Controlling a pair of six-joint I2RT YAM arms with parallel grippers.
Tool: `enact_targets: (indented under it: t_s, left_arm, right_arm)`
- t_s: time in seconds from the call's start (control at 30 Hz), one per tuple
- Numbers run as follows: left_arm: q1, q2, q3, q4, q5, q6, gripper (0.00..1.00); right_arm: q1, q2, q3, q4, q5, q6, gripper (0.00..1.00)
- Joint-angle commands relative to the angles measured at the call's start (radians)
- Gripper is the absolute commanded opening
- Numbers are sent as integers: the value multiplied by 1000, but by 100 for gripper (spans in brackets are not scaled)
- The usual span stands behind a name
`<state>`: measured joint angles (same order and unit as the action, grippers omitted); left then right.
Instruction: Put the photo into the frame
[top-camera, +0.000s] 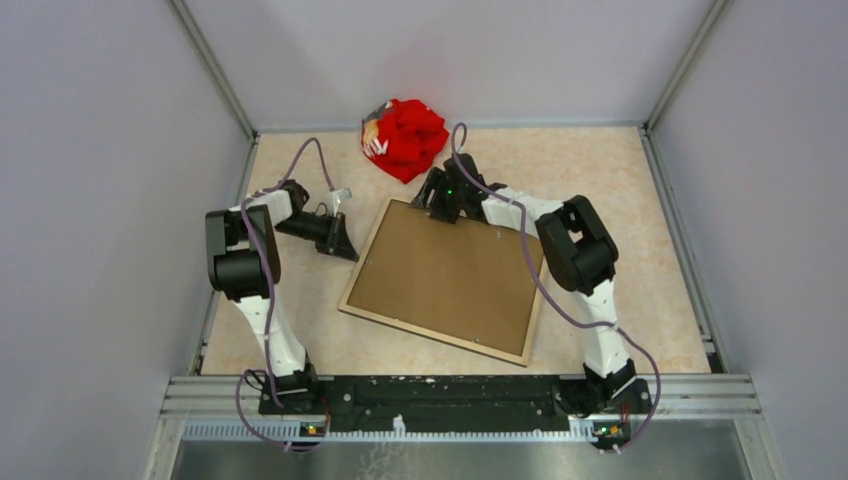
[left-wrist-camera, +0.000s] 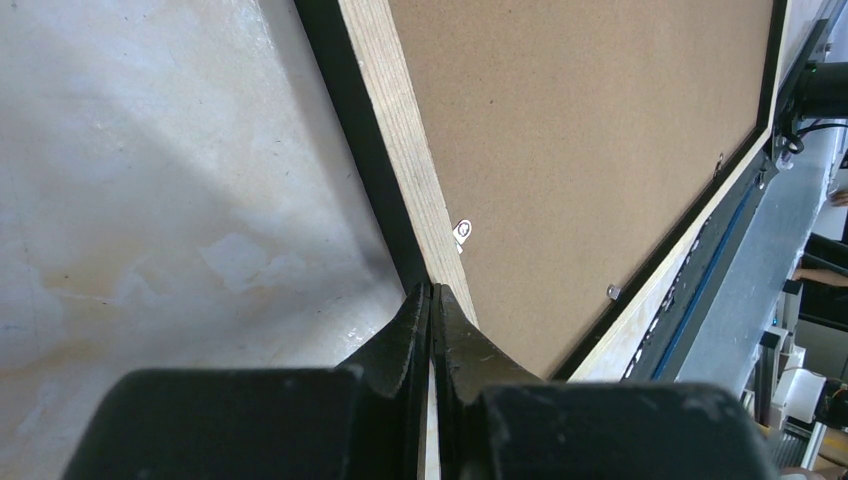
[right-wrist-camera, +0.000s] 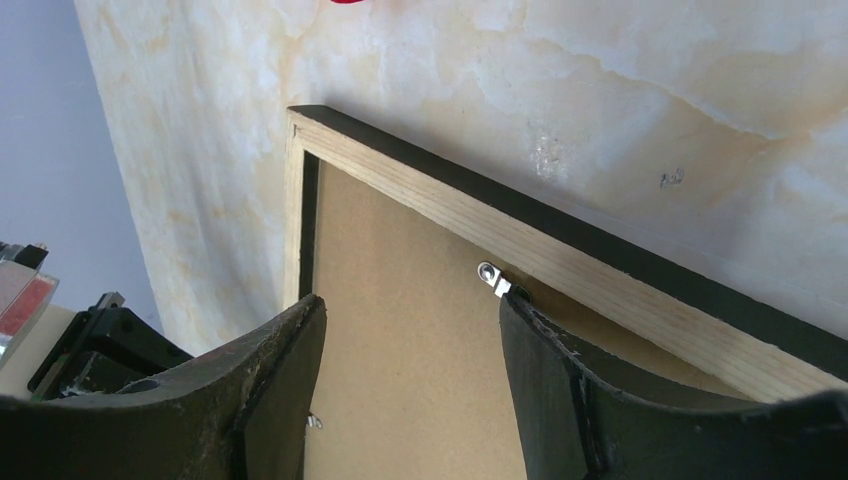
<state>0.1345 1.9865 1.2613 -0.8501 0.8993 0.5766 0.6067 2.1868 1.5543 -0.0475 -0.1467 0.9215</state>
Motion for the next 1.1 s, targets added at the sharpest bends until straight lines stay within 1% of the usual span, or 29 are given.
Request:
enact_targets:
  t_s: [0.0, 0.4, 0.97, 1.07]
  left_arm:
    - [-1, -17, 15, -2, -25, 35, 8]
    - [-2, -16, 9, -12, -14, 50, 8]
    - [-16, -11, -2, -10, -21, 71, 8]
    - [-24, -9, -9, -14, -12, 71, 9]
  right_arm:
    - [7, 22, 42, -10, 49, -26, 65]
    - [6, 43, 52, -3, 70, -27, 64]
    - [8, 77, 55, 41, 40, 32, 63]
    - [11, 77, 34, 102, 27, 55, 63]
